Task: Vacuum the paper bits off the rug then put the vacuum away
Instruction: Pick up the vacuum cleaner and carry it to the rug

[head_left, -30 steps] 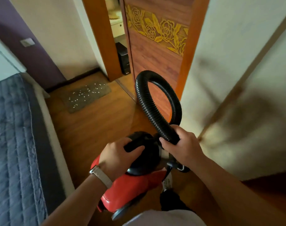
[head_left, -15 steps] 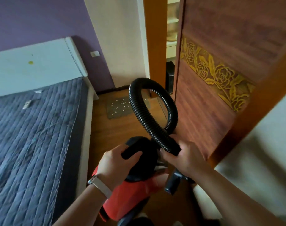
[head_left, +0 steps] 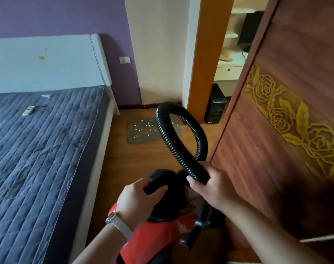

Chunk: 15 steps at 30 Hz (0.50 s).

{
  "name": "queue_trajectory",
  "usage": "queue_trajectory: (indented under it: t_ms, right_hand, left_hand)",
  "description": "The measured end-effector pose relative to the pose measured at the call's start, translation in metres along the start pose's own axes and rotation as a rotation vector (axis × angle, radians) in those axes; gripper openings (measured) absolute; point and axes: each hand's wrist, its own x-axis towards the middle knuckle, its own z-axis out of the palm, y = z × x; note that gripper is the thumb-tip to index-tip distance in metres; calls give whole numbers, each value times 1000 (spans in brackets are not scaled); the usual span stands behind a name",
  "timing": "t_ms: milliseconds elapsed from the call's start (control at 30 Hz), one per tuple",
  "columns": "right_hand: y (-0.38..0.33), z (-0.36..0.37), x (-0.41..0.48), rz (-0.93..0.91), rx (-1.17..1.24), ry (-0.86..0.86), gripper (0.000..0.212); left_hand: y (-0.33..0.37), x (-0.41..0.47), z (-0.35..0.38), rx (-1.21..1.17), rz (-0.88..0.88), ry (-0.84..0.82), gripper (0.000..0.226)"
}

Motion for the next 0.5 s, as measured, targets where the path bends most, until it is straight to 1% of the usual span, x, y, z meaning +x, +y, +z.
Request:
queue_trajectory:
  t_ms: [100,133,267,333,400,500]
  right_hand:
    - [-4,19,52,-4,-13,-5,24]
    - [-6,25,69,-11,-27,-4,24]
    - [-15,50,126,-29,-27,34,22]
    - [-19,60,146,-44,-36,34,20]
    - [-26,69,167,-70,-48,37,25]
    - [-33,81,202,-101,-55,-17,20]
  left_hand:
    - [-7,51,-10,-21,1,-5,45]
    - [-9,68,-14,-24,0,-4,47]
    - [-13,128,-33,-31,-8,2,32]
    - [-14,149,-43,-13,-4,4,30]
    - [-17,168,-54,-4,-11,23,31]
    - [-25,196,-67,-6,-27,56,29]
